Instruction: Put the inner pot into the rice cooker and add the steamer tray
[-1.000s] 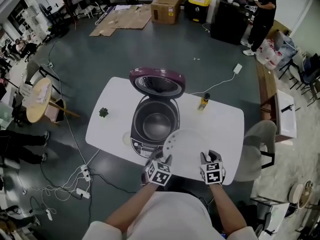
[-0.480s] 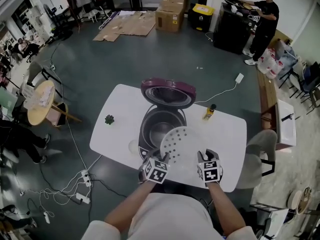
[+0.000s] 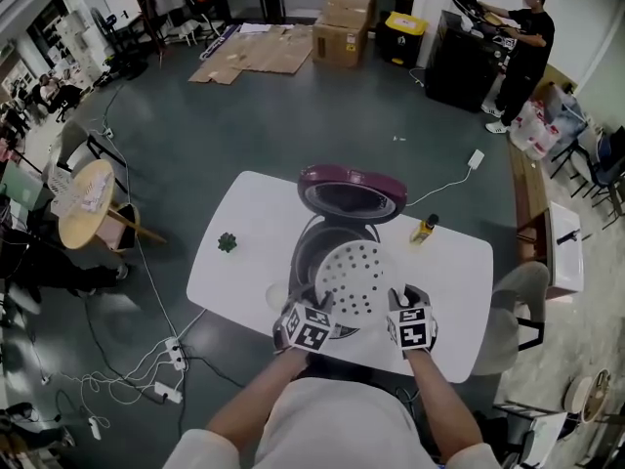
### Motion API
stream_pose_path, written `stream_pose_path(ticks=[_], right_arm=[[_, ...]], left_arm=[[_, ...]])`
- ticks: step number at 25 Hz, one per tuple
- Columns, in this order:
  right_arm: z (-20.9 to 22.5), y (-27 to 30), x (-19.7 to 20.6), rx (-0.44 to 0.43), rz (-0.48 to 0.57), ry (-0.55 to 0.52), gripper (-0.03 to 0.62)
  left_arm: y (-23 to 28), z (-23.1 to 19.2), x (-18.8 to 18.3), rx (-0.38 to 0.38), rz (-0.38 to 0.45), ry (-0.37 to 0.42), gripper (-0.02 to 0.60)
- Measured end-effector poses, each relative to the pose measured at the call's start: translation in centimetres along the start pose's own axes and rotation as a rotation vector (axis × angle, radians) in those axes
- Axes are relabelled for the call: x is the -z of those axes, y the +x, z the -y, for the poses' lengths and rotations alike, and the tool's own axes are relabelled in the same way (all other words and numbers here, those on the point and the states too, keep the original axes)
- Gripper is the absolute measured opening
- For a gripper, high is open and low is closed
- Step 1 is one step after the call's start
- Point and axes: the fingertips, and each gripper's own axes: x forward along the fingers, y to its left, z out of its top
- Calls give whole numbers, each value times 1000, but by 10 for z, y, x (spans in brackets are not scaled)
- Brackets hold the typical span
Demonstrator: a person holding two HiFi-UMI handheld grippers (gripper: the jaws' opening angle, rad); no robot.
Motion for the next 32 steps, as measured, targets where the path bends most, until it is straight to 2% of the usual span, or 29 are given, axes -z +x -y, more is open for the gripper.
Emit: stream_pose_path(ticks=[10, 15, 21, 32], right_arm=[[-20, 35, -37, 15, 8, -6, 110], [-30, 57, -42, 28, -23, -29, 117], [-37, 78, -31, 58, -54, -37, 127], [-35, 103, -3, 99, -169, -90, 156]], left_arm=[[8, -53, -9, -28, 8, -1, 160], [20, -75, -3, -48, -21, 36, 163], [40, -88, 9, -59, -68, 96, 169], [73, -89, 27, -56, -172, 186, 189]])
